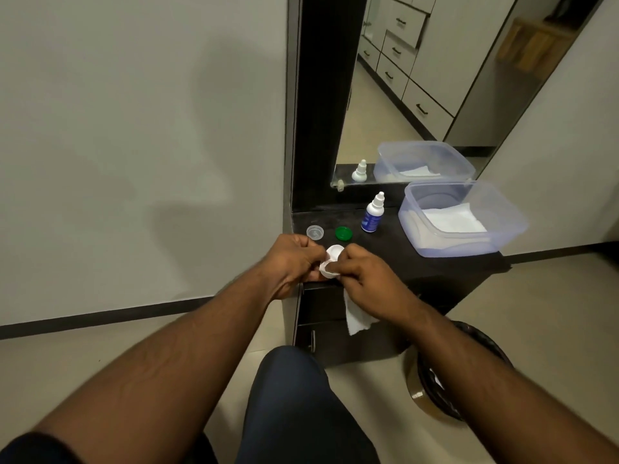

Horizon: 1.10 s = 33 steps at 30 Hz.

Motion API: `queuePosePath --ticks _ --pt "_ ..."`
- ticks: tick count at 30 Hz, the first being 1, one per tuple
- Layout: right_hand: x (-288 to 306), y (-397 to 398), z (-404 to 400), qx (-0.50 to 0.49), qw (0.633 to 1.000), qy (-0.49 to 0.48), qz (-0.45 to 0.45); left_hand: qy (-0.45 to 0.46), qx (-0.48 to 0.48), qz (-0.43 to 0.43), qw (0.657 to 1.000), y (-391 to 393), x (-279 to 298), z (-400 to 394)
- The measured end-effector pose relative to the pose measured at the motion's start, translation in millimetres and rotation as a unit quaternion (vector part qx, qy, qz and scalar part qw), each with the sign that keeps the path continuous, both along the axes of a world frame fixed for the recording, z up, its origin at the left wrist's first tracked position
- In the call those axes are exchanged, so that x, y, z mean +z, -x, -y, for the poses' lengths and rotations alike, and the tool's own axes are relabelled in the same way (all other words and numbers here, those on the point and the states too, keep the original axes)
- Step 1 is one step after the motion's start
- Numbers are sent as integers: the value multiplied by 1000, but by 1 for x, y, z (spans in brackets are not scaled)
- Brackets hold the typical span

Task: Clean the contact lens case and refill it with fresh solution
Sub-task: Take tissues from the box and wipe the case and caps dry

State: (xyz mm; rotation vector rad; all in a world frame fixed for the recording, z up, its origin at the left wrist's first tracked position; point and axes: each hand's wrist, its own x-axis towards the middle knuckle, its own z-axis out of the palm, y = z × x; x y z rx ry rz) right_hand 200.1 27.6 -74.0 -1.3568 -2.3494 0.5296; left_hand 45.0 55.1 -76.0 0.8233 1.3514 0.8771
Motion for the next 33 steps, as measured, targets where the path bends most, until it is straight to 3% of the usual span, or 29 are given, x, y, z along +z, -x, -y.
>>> queuePosePath --ticks 4,6,8,10,13,15,19,23,26,28,30,33 --pt "9 -1 -7 8 991 -36 132 3 -6 -4 1000 0 0 1" --pt "5 6 -6 -9 996 -12 83 1 -14 -3 1000 2 -1 0" --pt "4 5 -6 -6 998 59 1 -1 -16 0 1000 3 -1 -1" --pt "11 -4 -10 -5 992 127 -25 0 -20 -2 1000 2 -1 -1" --pt "15 -4 -17 -6 993 53 101 6 -21 6 1000 2 1 -1" --pt "13 4 -10 -5 992 19 122 9 -18 9 1000 3 0 -1" --pt "12 -9 -10 -6 994 113 -5 -2 -11 7 1000 1 -1 1" --pt "16 -22 -18 -131 974 109 -148 3 -6 5 1000 0 -3 0" --pt "10 -14 -10 -199 882 215 -369 5 -10 16 1000 2 -3 -1" --pt "3 -9 -7 -227 837 253 -429 8 -13 18 1000 2 -3 0" --pt "-2 -6 -5 -231 859 226 -396 10 -9 24 1000 1 -3 0" --pt "-7 -6 -6 -178 927 144 -297 10 -9 26 1000 0 -1 0"
